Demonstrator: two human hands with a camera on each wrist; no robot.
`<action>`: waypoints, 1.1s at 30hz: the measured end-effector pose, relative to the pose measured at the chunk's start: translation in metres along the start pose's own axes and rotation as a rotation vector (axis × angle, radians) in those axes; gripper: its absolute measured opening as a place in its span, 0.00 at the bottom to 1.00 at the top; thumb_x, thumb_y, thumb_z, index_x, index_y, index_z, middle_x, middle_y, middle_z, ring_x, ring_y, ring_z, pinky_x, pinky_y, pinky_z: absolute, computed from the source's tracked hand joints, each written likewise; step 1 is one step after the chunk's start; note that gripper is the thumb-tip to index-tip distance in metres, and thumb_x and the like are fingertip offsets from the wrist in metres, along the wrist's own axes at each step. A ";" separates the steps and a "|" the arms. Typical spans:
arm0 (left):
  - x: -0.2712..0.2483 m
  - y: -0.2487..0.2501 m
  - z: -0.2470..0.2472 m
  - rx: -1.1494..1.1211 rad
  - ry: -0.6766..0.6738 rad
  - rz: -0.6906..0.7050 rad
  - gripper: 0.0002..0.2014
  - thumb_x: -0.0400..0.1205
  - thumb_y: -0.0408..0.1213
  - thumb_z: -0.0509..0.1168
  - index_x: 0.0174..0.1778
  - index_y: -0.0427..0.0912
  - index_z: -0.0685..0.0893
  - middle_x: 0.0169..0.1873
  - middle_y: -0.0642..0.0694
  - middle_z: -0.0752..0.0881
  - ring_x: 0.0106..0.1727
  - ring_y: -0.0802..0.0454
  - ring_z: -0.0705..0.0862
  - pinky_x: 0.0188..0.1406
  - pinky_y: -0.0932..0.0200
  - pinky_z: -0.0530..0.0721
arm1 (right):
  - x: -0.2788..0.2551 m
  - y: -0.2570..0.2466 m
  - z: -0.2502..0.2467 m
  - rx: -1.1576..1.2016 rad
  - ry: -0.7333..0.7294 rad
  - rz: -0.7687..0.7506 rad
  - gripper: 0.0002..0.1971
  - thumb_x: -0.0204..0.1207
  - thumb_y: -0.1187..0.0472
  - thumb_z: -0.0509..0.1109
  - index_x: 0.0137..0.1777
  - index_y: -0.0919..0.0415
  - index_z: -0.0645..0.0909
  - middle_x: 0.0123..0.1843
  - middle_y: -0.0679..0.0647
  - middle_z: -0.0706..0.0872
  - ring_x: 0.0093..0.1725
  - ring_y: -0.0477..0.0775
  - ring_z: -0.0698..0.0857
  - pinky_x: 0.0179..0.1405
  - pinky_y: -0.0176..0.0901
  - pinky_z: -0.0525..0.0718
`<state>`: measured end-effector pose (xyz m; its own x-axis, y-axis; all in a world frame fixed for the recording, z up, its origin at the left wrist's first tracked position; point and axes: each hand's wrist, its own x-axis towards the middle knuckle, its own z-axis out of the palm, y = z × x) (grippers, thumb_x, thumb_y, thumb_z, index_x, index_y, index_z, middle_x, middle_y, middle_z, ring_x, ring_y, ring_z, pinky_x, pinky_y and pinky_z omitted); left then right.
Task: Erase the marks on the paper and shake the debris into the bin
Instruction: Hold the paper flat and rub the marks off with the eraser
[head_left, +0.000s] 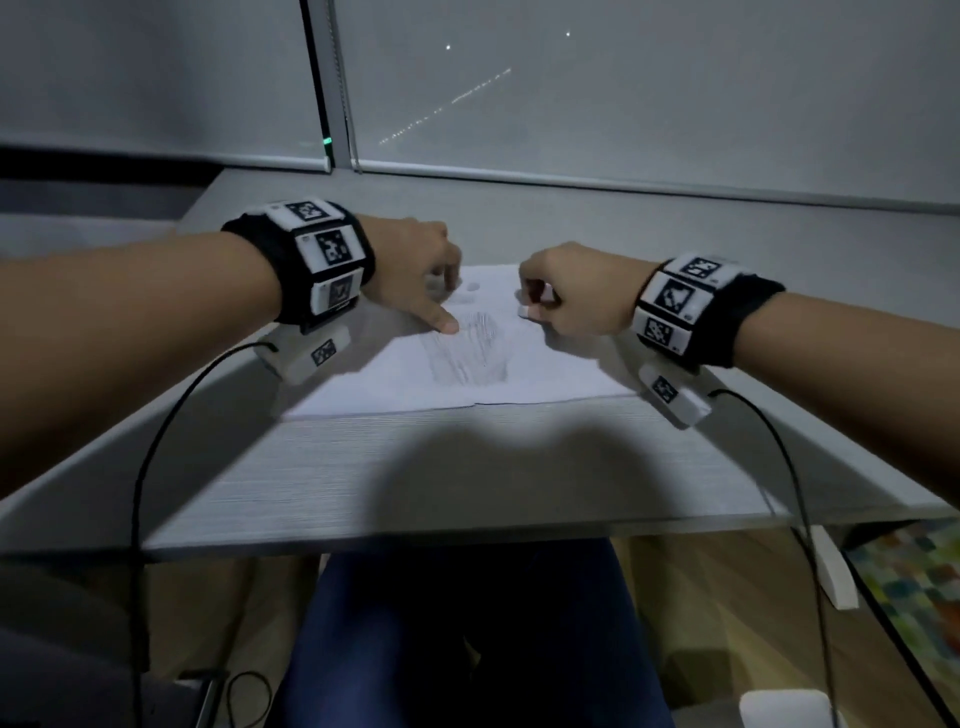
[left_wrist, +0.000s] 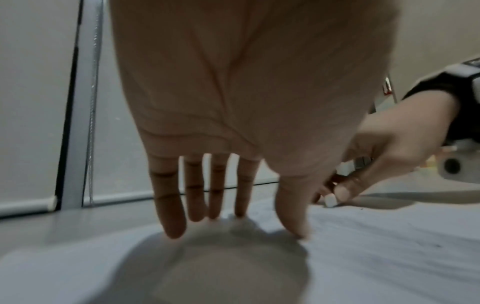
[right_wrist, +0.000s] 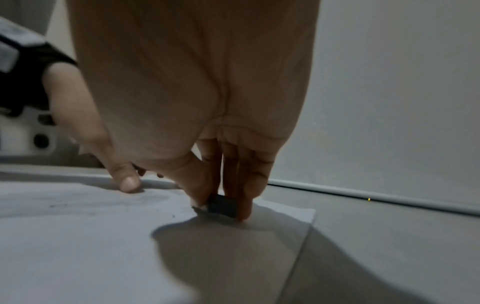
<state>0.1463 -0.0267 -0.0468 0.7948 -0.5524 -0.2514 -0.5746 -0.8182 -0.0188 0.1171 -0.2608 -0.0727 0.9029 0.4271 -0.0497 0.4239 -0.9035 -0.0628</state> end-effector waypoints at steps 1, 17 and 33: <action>-0.003 -0.001 0.004 -0.003 -0.012 -0.026 0.37 0.80 0.69 0.70 0.79 0.49 0.80 0.68 0.44 0.76 0.64 0.40 0.82 0.70 0.44 0.81 | -0.004 0.002 0.001 -0.002 -0.004 0.003 0.07 0.83 0.56 0.73 0.46 0.58 0.83 0.51 0.56 0.92 0.50 0.61 0.87 0.53 0.52 0.87; 0.010 0.026 0.027 -0.218 0.012 -0.163 0.63 0.60 0.84 0.73 0.90 0.56 0.68 0.80 0.49 0.73 0.81 0.41 0.76 0.73 0.46 0.77 | 0.020 -0.012 0.004 0.156 0.136 0.065 0.06 0.78 0.60 0.77 0.42 0.62 0.90 0.39 0.55 0.92 0.42 0.59 0.89 0.43 0.44 0.88; 0.015 0.033 0.015 -0.131 -0.174 -0.292 0.69 0.51 0.90 0.70 0.90 0.77 0.50 0.82 0.47 0.65 0.85 0.33 0.69 0.75 0.35 0.74 | 0.027 -0.024 0.002 0.194 0.104 -0.031 0.05 0.74 0.62 0.76 0.38 0.60 0.89 0.31 0.50 0.89 0.29 0.44 0.84 0.33 0.36 0.85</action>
<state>0.1365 -0.0596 -0.0653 0.8704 -0.2658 -0.4145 -0.2891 -0.9573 0.0068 0.1305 -0.2273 -0.0744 0.8966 0.4390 0.0579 0.4385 -0.8621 -0.2539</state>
